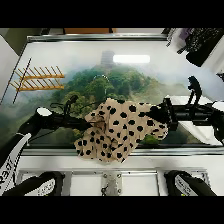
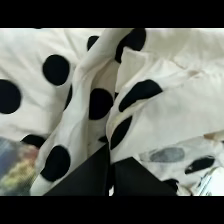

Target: Fold the clothes and pants, and hang the long-sleeved shirts on hangers.

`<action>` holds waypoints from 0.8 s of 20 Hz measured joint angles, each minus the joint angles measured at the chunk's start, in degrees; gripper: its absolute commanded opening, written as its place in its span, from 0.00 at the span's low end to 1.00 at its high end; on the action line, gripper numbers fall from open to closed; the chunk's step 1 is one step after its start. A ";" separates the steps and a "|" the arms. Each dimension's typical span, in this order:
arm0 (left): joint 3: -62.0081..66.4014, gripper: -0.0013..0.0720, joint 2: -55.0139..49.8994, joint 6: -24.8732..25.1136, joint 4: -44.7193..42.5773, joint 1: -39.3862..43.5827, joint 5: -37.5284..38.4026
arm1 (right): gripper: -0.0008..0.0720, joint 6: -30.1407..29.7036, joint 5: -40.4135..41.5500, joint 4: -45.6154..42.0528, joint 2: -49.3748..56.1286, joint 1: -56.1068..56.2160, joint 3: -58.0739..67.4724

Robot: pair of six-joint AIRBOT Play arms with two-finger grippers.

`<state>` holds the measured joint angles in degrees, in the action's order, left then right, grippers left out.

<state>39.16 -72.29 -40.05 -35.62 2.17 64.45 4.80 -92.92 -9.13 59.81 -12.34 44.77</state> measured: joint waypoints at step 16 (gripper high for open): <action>14.10 0.03 -0.04 -7.45 -9.70 -4.44 8.57 | 0.01 1.33 -0.42 0.13 -0.98 0.00 -0.02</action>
<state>53.25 -72.34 -47.51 -45.32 -2.26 73.01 6.13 -93.34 -8.99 58.83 -12.34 44.75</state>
